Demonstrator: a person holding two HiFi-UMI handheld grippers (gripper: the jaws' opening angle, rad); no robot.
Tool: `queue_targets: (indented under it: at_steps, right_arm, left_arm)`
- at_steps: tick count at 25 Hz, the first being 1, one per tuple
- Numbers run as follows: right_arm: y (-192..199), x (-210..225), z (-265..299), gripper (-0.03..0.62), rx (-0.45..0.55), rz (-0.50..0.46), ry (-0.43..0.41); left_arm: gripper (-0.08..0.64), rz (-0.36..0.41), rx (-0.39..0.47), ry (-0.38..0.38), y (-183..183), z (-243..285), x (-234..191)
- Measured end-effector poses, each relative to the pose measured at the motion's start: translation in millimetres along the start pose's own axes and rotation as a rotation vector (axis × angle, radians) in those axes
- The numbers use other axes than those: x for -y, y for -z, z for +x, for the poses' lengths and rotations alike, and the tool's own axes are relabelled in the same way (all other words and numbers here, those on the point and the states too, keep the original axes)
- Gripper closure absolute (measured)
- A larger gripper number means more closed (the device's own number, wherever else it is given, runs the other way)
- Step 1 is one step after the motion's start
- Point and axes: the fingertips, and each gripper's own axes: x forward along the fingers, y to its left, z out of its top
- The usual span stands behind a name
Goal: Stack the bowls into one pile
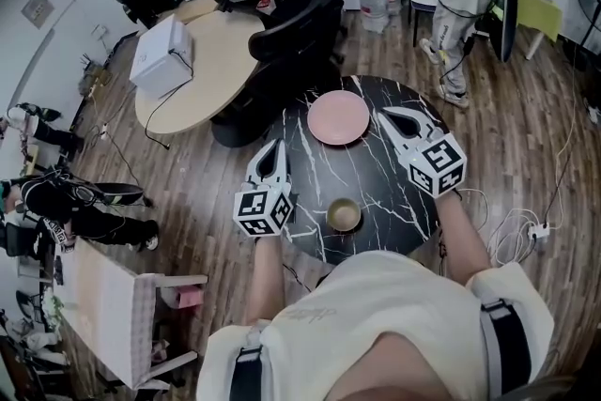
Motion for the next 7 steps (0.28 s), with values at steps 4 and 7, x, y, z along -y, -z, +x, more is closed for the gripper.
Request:
queue_targets:
  at_steps: [4,7]
  right_arm:
    - [2.1,-2.0,-0.8,0.586,-0.016,-0.038,-0.001]
    - [3.5,-1.8,-1.3,0.586,-0.021,-0.049,0.001]
  left_arm:
    - [0.543,-0.031,0.003,0.006,1.2,1.3,0.5]
    - [0.543,-0.030,0.007,0.007,-0.3,2.3,1.4]
